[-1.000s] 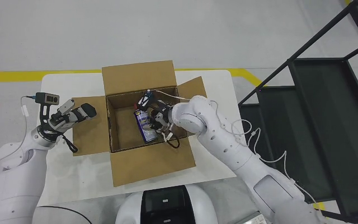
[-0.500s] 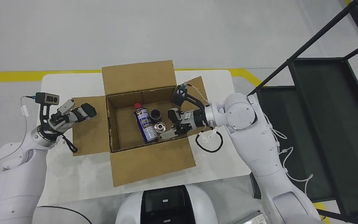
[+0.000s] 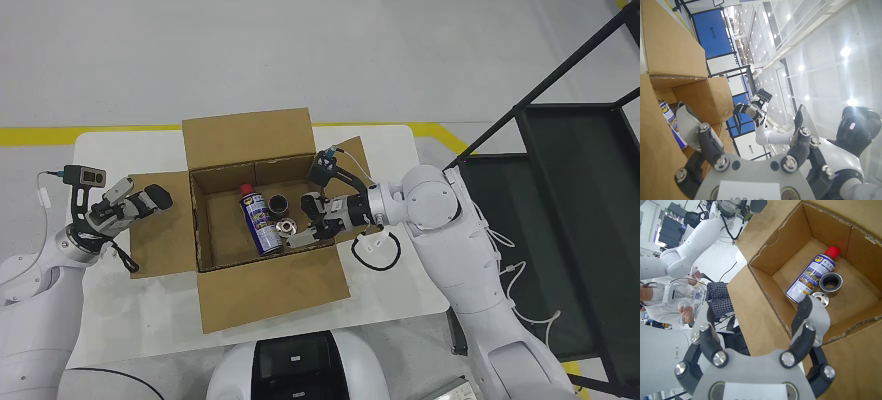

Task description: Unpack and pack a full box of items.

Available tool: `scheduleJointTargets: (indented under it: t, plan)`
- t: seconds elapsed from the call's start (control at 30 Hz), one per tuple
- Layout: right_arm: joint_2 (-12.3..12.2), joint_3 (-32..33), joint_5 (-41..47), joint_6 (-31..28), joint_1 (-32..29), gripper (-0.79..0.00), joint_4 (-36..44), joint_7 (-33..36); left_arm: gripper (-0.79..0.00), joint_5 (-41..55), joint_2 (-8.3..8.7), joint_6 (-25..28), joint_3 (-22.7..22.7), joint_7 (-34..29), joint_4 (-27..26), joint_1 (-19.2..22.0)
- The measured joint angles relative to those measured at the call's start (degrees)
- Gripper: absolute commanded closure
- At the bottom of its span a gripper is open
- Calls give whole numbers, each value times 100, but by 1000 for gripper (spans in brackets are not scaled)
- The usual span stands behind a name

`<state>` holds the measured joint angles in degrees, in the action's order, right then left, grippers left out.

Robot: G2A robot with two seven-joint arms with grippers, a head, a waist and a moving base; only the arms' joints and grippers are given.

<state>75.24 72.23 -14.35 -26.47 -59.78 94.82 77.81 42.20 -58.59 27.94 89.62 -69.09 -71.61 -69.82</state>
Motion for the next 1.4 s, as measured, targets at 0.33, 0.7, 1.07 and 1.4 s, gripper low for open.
scheduleJointTargets:
  t: [0.33, 0.7, 1.07, 1.4]
  plan:
    - [-77, 219, 622, 163, -57, -785, 158, 147, -785, -61, 21, -104, 98, 112, -31, -140]
    - [-497, 1957, 2351, 202, -550, -785, 588, 198, -785, -740, 152, 428, 680, 440, 1020, -297]
    - [-649, 2328, 1932, 547, -883, -785, -133, -452, -785, -722, 22, 443, 216, 1077, 1346, -40]
    - [-691, 1780, 2072, 587, -538, -785, -913, -554, -785, 626, -28, 236, 130, -302, 805, 44]
